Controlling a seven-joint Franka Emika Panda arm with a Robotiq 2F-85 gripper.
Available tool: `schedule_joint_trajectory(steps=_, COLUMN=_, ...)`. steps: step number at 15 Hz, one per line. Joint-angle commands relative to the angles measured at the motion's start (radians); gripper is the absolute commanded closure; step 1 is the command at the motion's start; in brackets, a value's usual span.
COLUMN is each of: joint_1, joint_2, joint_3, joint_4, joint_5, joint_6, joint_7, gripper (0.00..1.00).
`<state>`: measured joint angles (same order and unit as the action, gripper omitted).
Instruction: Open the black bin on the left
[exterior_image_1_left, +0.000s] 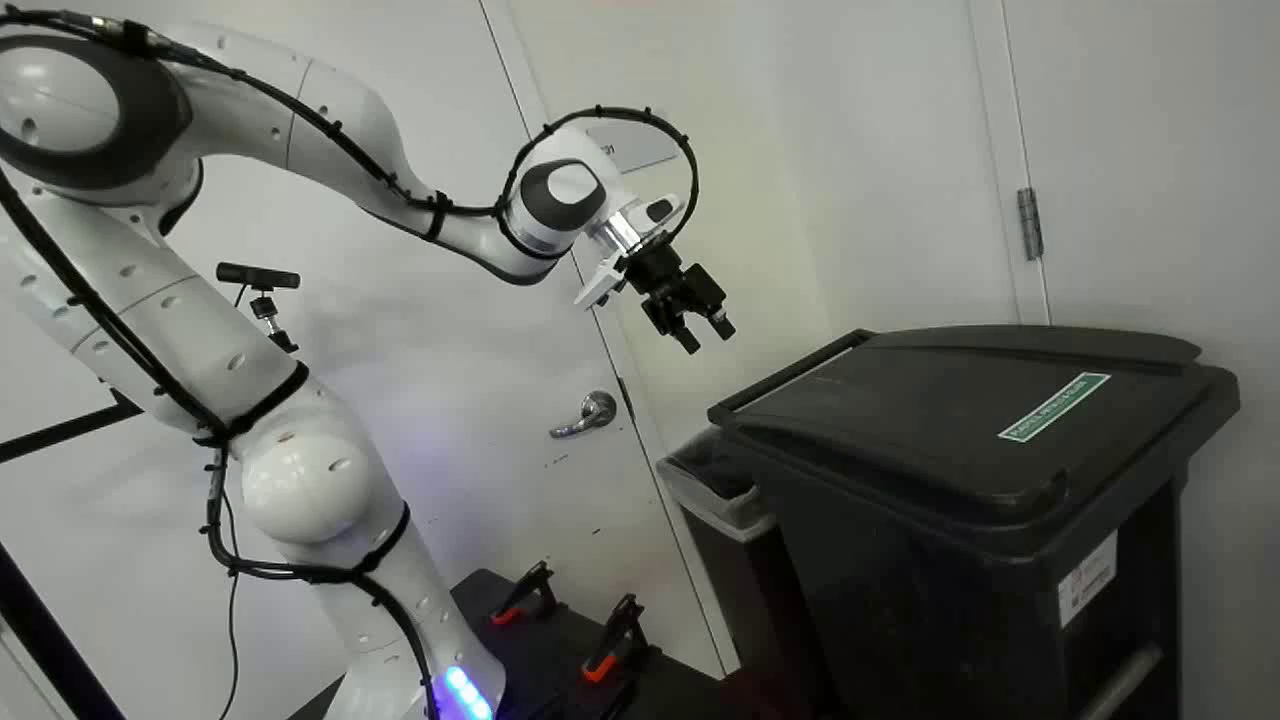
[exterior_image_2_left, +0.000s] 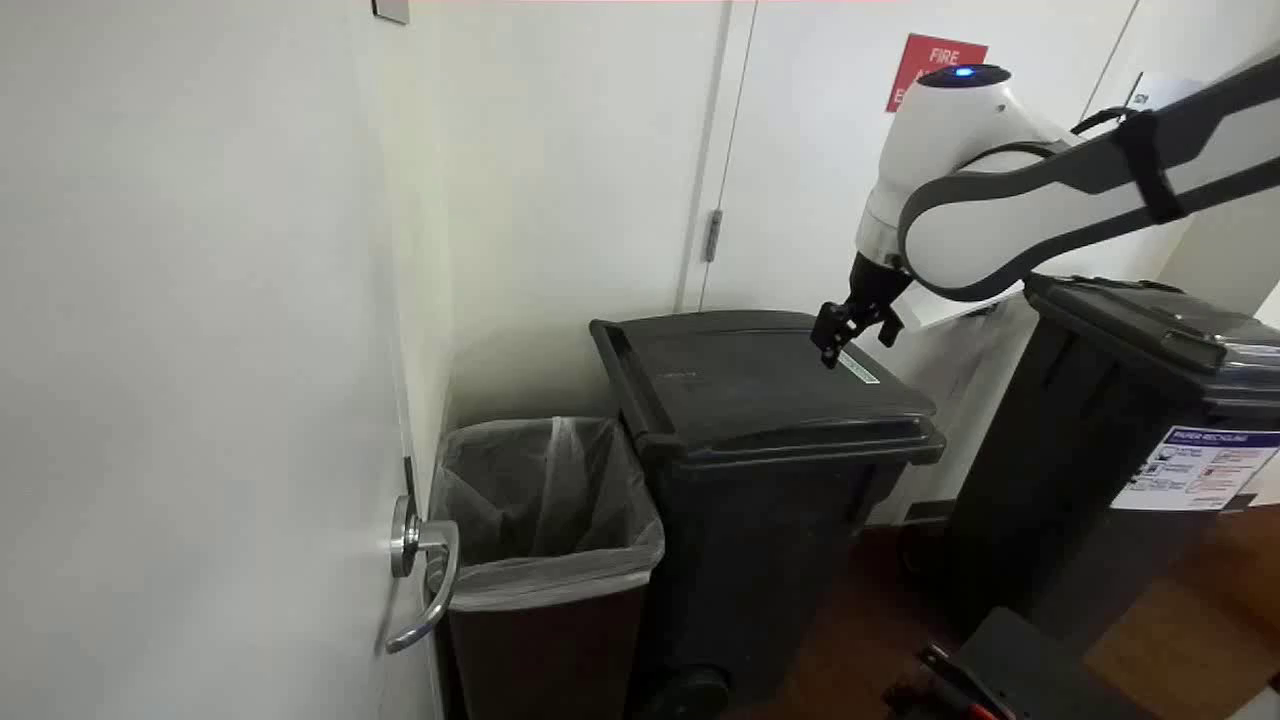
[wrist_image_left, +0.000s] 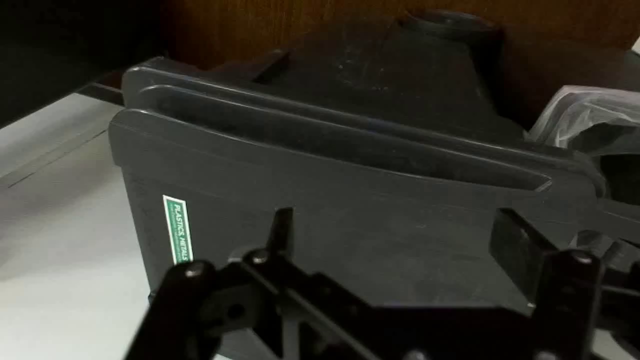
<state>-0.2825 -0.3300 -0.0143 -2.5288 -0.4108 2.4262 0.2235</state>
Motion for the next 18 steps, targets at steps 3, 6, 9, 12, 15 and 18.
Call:
schedule_joint_trajectory(steps=3, joint_1=0.015, joint_2=0.0, joint_3=-0.015, joint_4=0.002, joint_5=-0.006, joint_6=-0.004, joint_7=0.003, gripper=0.0)
schedule_joint_trajectory(steps=6, joint_1=0.015, joint_2=0.0, joint_3=-0.015, joint_4=0.002, joint_5=-0.006, joint_6=-0.004, joint_7=0.003, gripper=0.0)
schedule_joint_trajectory(steps=9, joint_1=0.015, joint_2=0.001, joint_3=-0.056, joint_4=-0.015, joint_5=0.039, joint_6=0.053, joint_7=-0.006, gripper=0.0)
schedule_joint_trajectory(steps=12, joint_1=0.011, joint_2=0.007, joint_3=-0.116, joint_4=-0.056, joint_5=0.127, joint_6=0.154, joint_7=-0.016, gripper=0.0)
schedule_joint_trajectory(steps=15, joint_1=0.012, joint_2=0.013, joint_3=-0.177, joint_4=-0.124, joint_5=0.253, joint_6=0.309, joint_7=-0.027, gripper=0.0)
schedule_joint_trajectory(steps=18, joint_1=0.036, joint_2=0.033, joint_3=-0.245, joint_4=-0.199, joint_5=0.432, joint_6=0.479, joint_7=-0.063, gripper=0.0)
